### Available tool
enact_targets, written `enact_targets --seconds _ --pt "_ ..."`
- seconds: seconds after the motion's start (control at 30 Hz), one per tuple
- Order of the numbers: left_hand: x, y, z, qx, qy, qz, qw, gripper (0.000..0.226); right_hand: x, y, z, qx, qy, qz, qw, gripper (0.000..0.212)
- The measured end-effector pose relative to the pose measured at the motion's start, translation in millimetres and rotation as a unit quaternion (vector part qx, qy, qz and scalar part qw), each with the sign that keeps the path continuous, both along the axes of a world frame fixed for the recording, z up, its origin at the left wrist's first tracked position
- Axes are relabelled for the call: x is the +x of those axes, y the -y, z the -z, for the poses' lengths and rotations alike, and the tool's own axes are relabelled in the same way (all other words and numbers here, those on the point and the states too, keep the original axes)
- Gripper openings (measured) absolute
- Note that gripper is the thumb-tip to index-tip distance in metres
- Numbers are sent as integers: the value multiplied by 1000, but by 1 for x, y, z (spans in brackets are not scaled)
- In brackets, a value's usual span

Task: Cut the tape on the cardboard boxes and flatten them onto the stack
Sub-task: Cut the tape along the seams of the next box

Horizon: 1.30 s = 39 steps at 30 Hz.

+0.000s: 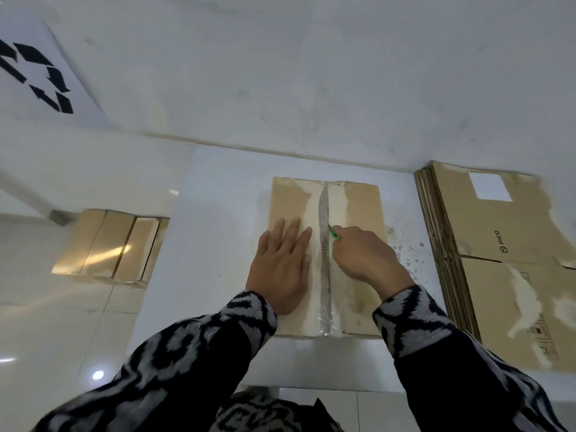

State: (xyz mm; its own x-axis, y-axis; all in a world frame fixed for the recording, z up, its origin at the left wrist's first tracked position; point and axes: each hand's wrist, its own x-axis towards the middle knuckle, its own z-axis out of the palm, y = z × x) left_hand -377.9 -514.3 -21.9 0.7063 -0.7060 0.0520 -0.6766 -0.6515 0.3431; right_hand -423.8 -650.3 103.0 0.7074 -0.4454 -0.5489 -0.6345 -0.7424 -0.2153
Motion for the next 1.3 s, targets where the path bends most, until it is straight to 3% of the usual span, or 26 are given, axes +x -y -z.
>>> enact_targets --seconds 1.3 --pt "-5 0 -2 -17 -1 -19 1000 60 -63 -36 1 -52 -43 -76 995 45"
